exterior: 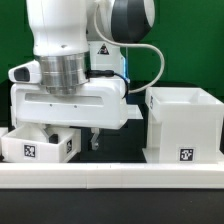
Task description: Assemble drawer
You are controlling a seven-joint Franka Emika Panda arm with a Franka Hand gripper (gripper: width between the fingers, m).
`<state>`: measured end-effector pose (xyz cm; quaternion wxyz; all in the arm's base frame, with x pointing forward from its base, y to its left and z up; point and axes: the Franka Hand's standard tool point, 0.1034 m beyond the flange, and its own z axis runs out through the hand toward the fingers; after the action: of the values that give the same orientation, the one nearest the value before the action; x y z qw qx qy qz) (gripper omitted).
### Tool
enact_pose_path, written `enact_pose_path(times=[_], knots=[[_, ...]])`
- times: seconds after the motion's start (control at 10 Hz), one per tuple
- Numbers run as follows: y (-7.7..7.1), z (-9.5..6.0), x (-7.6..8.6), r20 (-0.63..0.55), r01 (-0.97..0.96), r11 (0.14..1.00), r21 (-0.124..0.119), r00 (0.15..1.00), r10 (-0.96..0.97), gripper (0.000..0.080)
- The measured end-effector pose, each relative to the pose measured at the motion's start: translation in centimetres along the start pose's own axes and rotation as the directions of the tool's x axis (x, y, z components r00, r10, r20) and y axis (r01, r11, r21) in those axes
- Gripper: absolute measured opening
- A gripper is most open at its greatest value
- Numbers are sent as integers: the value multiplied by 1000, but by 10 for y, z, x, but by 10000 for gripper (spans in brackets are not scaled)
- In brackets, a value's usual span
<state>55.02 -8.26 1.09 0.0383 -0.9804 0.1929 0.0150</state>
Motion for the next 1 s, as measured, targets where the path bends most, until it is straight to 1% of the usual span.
enact_pose_path(times=[0.2, 0.4, 0.5, 0.6, 0.7, 0.8, 0.9, 1.0], knots=[[1, 0, 1, -2, -1, 1000, 0, 1000, 1, 649], [2, 0, 2, -3, -4, 1000, 1, 1000, 4, 383], [2, 0, 2, -3, -4, 1000, 1, 1000, 4, 383], [2, 0, 2, -3, -4, 1000, 1, 1000, 4, 202], [2, 0, 2, -3, -4, 1000, 1, 1000, 4, 76], [2, -1, 2, -5, -4, 1000, 1, 1000, 4, 76], [2, -1, 2, -6, -4, 1000, 1, 1000, 4, 42], [2, -1, 2, -6, -4, 1000, 1, 1000, 4, 42]])
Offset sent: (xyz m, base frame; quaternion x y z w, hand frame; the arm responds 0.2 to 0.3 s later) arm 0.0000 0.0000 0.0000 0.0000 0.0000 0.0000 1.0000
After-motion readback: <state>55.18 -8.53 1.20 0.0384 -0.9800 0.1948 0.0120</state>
